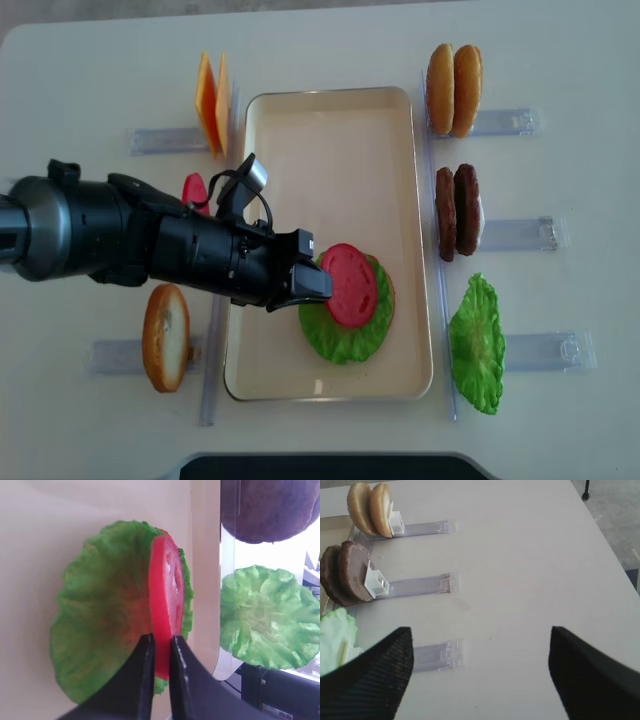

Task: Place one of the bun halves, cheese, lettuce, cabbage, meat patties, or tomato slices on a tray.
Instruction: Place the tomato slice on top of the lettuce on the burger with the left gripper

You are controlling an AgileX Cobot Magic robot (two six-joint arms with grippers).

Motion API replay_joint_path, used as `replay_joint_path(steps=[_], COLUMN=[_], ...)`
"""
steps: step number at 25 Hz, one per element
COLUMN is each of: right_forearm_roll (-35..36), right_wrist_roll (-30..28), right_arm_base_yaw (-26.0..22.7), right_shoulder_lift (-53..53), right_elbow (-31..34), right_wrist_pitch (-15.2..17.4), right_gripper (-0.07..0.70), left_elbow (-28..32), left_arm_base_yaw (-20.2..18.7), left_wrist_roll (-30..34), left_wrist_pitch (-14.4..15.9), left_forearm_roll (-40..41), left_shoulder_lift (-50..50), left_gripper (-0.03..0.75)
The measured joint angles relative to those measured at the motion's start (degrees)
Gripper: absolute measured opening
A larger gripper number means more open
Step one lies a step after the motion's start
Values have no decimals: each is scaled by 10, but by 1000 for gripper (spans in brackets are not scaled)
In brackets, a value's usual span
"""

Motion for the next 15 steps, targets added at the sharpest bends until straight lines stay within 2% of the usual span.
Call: replay_joint_path(steps=[8, 11, 15], right_forearm_roll=[0, 0, 0], right_wrist_roll=[0, 0, 0], right_arm_base_yaw=[0, 0, 0], right_shoulder_lift=[0, 0, 0], right_elbow=[0, 0, 0], right_wrist_pitch=[0, 0, 0], right_gripper=[531, 531, 531], left_elbow=[0, 0, 0], left_arm_base_yaw=[0, 0, 0], left_wrist_roll=[0, 0, 0], left_wrist_pitch=[-3, -11, -14], left_forearm_roll=[0, 0, 0], left_shoulder_lift=[0, 0, 0], left_gripper=[72, 129, 244])
